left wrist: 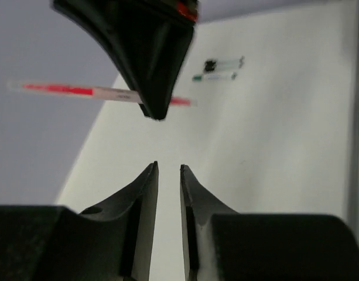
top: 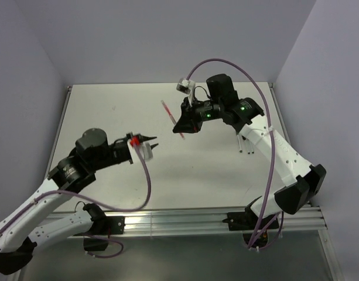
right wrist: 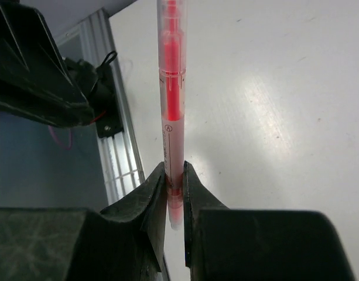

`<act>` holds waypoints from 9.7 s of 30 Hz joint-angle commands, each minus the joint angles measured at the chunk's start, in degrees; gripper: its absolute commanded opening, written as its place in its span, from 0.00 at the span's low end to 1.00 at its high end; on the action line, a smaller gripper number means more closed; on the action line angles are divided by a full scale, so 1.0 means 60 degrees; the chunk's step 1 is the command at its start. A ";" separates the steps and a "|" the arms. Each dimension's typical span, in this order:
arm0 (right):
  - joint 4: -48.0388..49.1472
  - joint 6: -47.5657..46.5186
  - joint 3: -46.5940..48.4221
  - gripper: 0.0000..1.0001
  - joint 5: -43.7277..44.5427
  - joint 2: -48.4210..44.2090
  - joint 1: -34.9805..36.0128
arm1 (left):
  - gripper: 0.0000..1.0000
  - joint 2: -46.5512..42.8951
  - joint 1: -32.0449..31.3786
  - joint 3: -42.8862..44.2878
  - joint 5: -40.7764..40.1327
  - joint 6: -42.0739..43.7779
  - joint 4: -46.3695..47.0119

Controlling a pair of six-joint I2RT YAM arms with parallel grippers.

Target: Insert the pens into the pen caps

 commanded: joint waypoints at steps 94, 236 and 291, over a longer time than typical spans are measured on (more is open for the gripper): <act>0.3407 0.2636 0.1339 0.00 -0.1313 0.0280 -0.0203 | 0.00 0.4125 0.3244 -0.1566 0.6951 -1.6827 1.0497; -0.0094 0.0028 -0.3378 0.00 0.5674 0.2740 -0.4905 | 1.00 0.5194 0.5969 0.2944 0.3201 -1.0324 0.1240; 0.0741 0.1904 -0.2896 0.55 0.7696 0.3490 -0.4935 | 1.00 0.5048 0.5983 0.2739 0.2807 -0.9459 0.0551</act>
